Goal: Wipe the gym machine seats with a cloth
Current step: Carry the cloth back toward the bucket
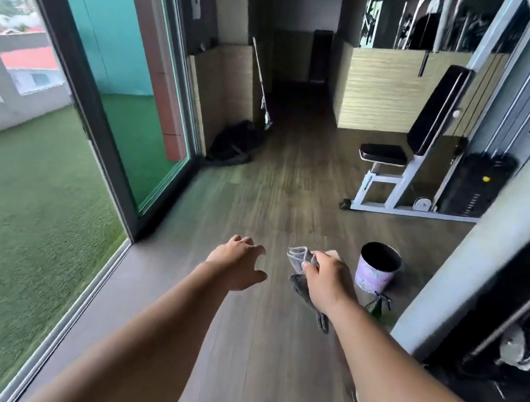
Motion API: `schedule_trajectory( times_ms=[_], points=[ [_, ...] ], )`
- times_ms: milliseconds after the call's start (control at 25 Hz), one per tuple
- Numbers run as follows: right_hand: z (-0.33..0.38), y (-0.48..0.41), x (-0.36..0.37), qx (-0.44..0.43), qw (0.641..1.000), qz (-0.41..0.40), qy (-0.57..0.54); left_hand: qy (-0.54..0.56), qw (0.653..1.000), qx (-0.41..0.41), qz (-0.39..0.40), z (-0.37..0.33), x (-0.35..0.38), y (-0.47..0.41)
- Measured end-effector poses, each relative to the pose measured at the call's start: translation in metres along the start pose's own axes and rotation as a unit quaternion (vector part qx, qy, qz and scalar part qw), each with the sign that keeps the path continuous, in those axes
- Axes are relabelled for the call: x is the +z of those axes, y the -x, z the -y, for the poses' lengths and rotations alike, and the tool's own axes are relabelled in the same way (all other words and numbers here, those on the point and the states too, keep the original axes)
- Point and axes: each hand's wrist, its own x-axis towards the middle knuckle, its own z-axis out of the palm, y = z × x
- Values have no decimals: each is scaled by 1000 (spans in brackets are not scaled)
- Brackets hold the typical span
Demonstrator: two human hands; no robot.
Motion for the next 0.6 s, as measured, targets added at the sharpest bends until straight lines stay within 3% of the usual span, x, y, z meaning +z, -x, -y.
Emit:
schedule_trajectory(
  times_ms=[320,600],
  points=[
    [-54,-258,-26,53,996,-52,41,14,997,71,24,2,-29,-292],
    [-107,-434,-47,135,982,-129,35,30,973,221,56,-51,-41,-537]
  ],
)
